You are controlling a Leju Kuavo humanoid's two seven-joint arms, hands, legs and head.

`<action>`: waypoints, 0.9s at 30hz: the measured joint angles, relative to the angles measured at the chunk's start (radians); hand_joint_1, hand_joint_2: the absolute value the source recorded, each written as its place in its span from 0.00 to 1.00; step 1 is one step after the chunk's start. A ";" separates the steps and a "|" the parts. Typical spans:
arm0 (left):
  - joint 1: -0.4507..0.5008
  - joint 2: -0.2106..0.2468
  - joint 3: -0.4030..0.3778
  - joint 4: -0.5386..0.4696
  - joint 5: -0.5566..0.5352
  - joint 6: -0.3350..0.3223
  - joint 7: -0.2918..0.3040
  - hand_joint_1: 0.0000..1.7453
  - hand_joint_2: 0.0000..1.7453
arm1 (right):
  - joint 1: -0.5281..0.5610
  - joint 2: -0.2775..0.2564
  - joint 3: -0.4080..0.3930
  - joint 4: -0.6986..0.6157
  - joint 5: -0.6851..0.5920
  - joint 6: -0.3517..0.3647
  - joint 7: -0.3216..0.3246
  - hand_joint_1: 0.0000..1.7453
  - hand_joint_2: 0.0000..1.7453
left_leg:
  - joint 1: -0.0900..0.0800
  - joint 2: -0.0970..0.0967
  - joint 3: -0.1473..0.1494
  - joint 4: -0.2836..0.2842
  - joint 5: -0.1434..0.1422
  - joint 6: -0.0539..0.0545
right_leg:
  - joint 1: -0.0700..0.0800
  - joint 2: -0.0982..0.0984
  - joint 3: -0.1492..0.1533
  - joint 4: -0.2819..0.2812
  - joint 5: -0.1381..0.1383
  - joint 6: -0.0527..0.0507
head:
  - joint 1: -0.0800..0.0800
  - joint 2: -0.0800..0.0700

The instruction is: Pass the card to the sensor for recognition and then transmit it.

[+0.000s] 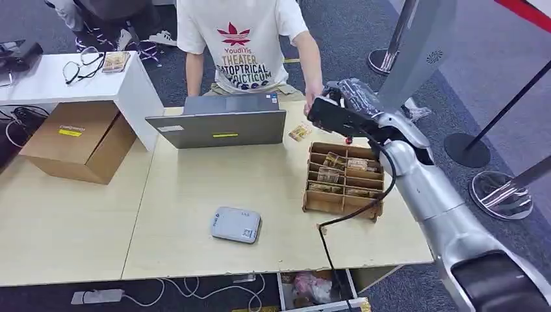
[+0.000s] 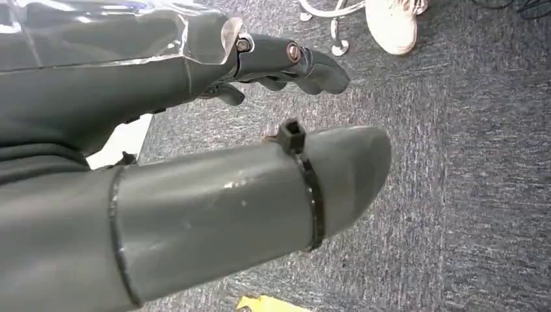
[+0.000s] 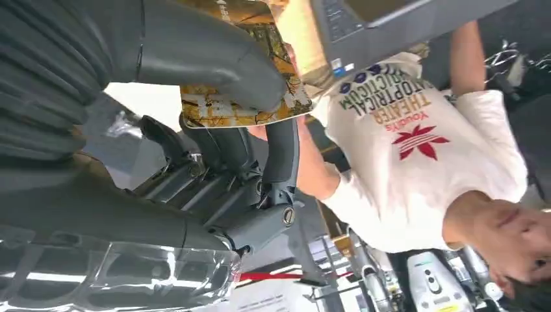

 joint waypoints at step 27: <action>0.000 -0.001 0.000 0.000 -0.007 -0.007 0.009 0.00 0.00 | -0.056 0.141 0.075 0.199 -0.037 -0.002 -0.031 1.00 1.00 | 0.000 -0.001 0.000 0.000 0.000 0.000 | 0.000 0.000 0.000 0.000 0.000 0.000 | 0.000 0.000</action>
